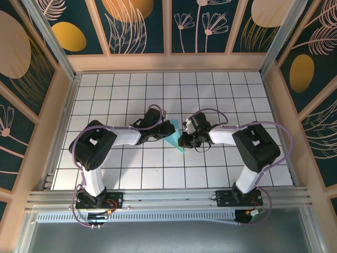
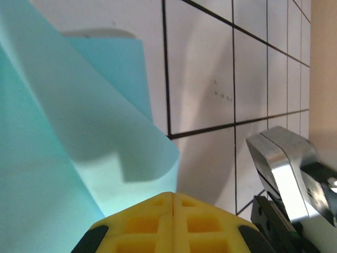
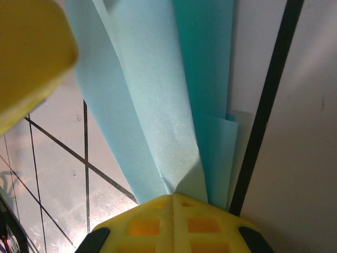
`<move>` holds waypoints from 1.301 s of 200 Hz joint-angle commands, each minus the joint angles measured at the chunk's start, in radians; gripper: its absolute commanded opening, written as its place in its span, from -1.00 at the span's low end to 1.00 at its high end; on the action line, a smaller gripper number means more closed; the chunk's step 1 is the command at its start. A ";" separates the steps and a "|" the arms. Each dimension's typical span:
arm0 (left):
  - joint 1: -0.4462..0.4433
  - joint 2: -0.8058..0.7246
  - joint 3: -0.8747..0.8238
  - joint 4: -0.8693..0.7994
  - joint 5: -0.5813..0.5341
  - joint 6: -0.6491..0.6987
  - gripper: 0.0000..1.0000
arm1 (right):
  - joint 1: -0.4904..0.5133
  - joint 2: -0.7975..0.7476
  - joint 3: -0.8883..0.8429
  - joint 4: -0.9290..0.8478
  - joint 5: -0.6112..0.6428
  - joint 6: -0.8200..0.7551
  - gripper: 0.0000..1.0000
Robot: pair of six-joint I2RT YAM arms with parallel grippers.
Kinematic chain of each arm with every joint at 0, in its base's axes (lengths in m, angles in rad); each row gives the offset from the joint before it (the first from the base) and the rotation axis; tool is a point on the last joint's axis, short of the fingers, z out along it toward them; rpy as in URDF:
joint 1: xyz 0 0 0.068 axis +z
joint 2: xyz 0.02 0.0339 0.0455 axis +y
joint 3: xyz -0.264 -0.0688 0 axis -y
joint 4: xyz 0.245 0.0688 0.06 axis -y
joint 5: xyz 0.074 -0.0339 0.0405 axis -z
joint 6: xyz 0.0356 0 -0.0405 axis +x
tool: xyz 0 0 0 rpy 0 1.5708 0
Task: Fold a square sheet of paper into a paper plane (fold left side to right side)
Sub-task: Fourth fold the wing at the center of the table.
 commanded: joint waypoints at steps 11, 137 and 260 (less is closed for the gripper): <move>-0.008 0.040 0.005 0.038 0.034 -0.017 -0.90 | 0.009 0.072 -0.023 -0.132 0.172 -0.007 -1.00; 0.020 0.117 -0.007 0.030 -0.036 -0.038 -0.87 | 0.012 0.091 -0.010 -0.183 0.209 -0.020 -1.00; 0.199 0.183 0.123 -0.115 -0.069 0.119 -0.88 | 0.027 0.112 -0.009 -0.196 0.197 -0.028 -1.00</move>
